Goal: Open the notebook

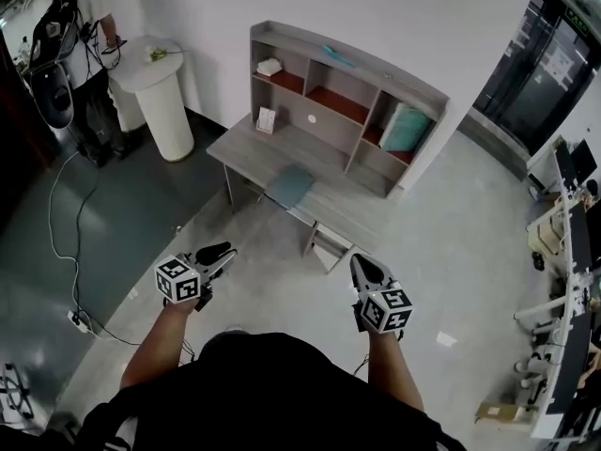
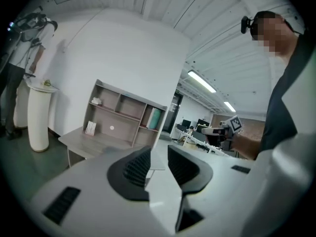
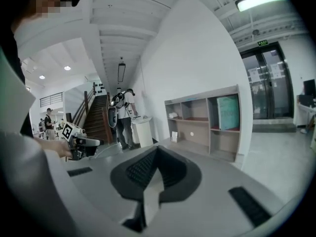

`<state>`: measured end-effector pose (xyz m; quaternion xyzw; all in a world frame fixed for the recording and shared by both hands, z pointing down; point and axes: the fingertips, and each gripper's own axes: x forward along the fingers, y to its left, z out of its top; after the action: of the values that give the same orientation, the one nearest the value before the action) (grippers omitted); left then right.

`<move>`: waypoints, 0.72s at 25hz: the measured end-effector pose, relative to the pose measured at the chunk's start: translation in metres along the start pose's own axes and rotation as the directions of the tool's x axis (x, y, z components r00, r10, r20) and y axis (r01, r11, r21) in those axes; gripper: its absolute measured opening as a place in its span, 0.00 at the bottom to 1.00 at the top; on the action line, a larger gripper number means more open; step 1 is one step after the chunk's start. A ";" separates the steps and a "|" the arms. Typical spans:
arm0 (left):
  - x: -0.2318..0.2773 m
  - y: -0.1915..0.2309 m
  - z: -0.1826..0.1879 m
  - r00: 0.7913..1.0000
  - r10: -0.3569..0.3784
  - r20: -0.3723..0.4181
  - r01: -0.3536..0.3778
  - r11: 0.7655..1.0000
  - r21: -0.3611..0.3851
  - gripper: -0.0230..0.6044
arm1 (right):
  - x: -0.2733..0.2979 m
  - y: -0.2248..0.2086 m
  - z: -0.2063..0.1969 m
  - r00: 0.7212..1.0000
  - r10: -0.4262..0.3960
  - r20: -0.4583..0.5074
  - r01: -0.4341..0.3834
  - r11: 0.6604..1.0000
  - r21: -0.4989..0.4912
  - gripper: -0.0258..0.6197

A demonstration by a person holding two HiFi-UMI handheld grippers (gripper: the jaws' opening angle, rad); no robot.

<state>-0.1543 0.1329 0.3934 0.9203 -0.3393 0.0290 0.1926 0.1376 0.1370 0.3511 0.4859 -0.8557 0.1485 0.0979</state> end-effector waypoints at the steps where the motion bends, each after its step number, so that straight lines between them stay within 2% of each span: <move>1: 0.001 -0.003 0.000 1.000 -0.005 -0.002 0.005 1.000 0.003 0.22 | 0.000 -0.001 -0.003 1.000 0.006 -0.004 -0.006 1.000 0.010 0.04; 7: 0.008 -0.004 0.001 1.000 -0.019 -0.016 0.019 0.999 0.026 0.22 | 0.005 -0.006 -0.014 0.999 0.021 -0.028 -0.020 0.999 0.029 0.04; 18: 0.057 0.030 0.003 0.996 -0.082 -0.046 0.083 0.996 0.016 0.20 | 0.029 -0.028 -0.017 0.995 -0.045 -0.087 0.046 0.999 0.010 0.04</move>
<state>-0.1297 0.0762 0.4109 0.9344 -0.2963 0.0448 0.1928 0.1472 0.1067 0.3807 0.4987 -0.8386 0.1723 0.1356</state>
